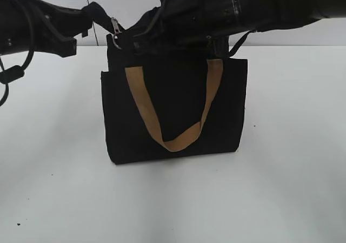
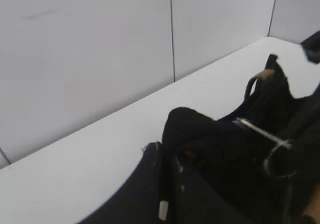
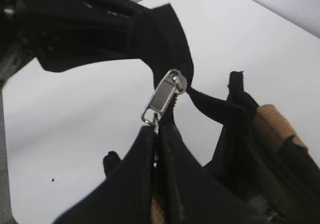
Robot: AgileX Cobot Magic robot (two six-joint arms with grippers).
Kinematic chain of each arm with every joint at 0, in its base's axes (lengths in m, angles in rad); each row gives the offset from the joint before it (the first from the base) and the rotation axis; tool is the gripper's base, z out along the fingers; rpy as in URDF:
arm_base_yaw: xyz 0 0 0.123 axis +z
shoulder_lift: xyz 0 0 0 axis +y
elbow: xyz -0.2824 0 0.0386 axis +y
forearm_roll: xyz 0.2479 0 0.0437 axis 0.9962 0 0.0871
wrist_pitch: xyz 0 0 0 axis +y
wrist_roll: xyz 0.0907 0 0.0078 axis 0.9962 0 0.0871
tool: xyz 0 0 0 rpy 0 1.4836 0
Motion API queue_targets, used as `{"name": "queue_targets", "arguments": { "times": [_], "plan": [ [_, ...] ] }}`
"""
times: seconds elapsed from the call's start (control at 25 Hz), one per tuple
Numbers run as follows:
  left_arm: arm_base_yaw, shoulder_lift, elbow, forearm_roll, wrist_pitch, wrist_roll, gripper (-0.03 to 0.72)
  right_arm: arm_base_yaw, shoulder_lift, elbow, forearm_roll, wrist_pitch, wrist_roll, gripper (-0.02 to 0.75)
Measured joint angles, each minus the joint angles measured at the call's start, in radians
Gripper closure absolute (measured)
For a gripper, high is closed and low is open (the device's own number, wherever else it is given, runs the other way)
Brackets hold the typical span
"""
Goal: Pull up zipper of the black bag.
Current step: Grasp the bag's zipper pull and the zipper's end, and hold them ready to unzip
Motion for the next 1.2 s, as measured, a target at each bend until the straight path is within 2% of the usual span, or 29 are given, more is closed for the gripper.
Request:
{"name": "queue_targets", "arguments": {
  "times": [0.24, 0.68, 1.2],
  "plan": [
    [-0.003, 0.000, 0.000, 0.020, 0.119, 0.000, 0.685, -0.031, -0.021, 0.000, -0.023, 0.065, 0.096, 0.739],
    [-0.010, 0.000, 0.000, 0.035, 0.128, 0.000, 0.685, -0.067, -0.028, 0.000, -0.006, 0.116, 0.237, 0.742],
    [-0.017, 0.000, 0.000, 0.043, 0.153, 0.001, 0.685, -0.087, -0.028, 0.000, 0.014, 0.150, 0.287, 0.743]
  ]
}}
